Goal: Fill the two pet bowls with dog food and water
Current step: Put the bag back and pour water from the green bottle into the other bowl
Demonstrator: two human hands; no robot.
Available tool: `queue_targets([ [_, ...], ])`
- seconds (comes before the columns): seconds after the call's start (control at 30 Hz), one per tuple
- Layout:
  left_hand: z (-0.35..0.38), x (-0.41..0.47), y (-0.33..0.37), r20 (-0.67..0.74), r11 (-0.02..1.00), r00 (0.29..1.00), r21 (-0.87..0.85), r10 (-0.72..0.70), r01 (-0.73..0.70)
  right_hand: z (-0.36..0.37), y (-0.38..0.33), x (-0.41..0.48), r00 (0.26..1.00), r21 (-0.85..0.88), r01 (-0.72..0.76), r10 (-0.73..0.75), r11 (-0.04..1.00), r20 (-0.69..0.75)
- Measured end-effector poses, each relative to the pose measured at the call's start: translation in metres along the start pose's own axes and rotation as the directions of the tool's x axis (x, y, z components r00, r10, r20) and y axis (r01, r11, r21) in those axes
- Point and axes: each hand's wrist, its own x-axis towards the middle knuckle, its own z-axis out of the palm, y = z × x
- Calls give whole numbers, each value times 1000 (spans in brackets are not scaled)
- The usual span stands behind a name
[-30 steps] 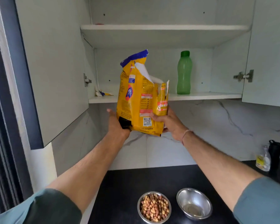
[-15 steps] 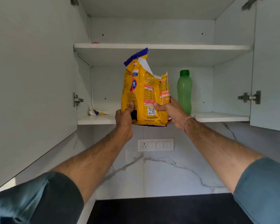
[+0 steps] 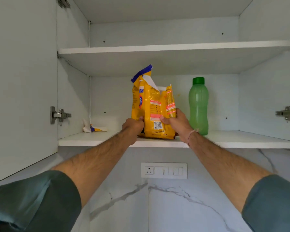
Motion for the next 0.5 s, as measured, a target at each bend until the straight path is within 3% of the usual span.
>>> queue_targets([
  [0.17,28,11,11,195,946,978,-299,-67,125,-1,19,25,997,-77,8,-13,997,-70],
  [0.27,44,17,13,94,959,993,-268,-72,95,1,22,31,995,-136,12,-25,991,-94],
  [0.37,58,5,19,-133,999,991,-44,8,-14,6,26,32,989,-296,58,-95,954,-111],
  [0.43,72,-14,22,-83,994,995,-87,54,-61,12,28,32,991,-372,53,-95,927,-96],
  [0.5,87,-15,22,-2,977,995,-190,101,-100,15,32,31,996,-334,39,-65,942,-66],
])
